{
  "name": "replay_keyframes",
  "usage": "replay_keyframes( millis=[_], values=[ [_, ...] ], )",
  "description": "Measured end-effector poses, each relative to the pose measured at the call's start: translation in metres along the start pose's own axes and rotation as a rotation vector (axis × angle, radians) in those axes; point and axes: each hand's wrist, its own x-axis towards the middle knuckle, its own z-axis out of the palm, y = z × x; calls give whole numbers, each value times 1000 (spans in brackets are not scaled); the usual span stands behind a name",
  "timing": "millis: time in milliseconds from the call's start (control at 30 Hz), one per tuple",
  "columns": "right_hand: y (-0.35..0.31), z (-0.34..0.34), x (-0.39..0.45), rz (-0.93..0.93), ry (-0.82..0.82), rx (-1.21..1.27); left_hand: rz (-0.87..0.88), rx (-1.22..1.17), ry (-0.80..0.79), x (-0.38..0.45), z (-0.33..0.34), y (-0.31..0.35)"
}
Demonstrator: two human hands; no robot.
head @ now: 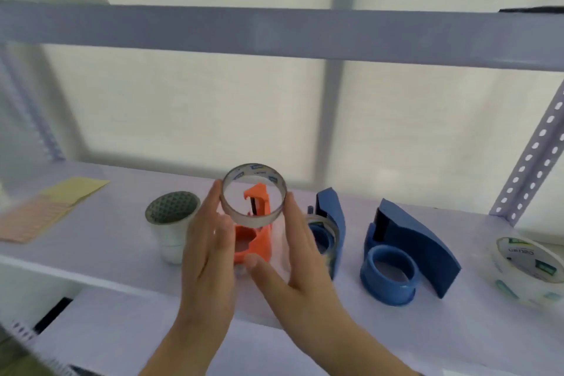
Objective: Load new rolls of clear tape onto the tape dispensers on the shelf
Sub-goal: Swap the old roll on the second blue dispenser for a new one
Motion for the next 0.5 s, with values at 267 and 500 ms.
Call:
replay_keyframes(
  millis=[267, 500],
  values=[
    [18, 94, 58, 115, -223, -1, -208, -43, 193, 45, -75, -36],
    [32, 119, 68, 210, -205, 11, -283, -101, 121, 59, -93, -59]
  ],
)
